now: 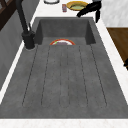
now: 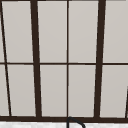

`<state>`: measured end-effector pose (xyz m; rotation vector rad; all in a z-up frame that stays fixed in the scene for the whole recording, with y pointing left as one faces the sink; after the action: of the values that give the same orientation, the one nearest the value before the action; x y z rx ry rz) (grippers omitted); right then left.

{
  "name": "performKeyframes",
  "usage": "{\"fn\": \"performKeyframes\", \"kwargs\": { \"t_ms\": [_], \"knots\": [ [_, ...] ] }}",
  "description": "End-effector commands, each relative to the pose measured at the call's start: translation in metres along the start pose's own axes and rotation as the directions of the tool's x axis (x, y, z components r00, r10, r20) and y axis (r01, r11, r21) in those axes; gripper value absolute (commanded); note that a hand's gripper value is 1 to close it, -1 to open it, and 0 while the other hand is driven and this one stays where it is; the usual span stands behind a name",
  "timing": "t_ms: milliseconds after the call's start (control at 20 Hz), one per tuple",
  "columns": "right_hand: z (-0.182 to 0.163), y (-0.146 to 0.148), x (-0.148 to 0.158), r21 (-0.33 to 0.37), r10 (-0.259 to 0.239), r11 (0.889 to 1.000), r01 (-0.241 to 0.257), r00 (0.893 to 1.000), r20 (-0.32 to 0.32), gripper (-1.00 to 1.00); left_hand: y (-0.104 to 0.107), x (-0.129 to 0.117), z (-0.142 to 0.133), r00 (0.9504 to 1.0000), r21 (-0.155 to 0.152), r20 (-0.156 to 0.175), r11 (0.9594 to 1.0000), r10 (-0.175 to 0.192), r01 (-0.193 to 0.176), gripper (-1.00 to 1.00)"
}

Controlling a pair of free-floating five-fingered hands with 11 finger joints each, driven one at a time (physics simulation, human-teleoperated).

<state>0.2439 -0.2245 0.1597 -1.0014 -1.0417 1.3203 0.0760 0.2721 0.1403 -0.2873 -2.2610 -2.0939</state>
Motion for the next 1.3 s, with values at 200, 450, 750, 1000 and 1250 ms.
{"fn": "performKeyframes", "kwargs": {
  "t_ms": [200,450,750,1000,1250],
  "knots": [
    [-0.023,0.013,-0.001,0.042,0.006,0.999,-0.008,0.999,0.042,-1.00,0.000,0.000,0.000,1.0000,0.000,0.000,1.0000,0.000,0.000,0.00],
    [-0.054,0.026,0.000,0.089,0.021,0.996,-0.025,0.999,0.036,-1.00,0.000,0.000,0.000,1.0000,0.000,0.000,1.0000,0.000,0.000,0.00],
    [-0.105,0.043,-0.001,0.115,0.045,0.992,-0.050,0.998,0.043,-1.00,0.000,0.000,0.000,1.0000,0.000,0.000,1.0000,0.000,0.000,0.00],
    [-0.150,0.069,-0.002,0.126,0.053,0.990,-0.058,0.997,0.049,-1.00,0.000,0.000,0.000,1.0000,0.000,0.000,1.0000,0.000,0.000,0.00],
    [-0.181,0.100,-0.006,0.127,0.040,0.991,-0.043,0.999,0.028,-1.00,0.000,0.000,0.000,1.0000,0.000,0.000,1.0000,0.000,0.000,0.00]
  ]
}}
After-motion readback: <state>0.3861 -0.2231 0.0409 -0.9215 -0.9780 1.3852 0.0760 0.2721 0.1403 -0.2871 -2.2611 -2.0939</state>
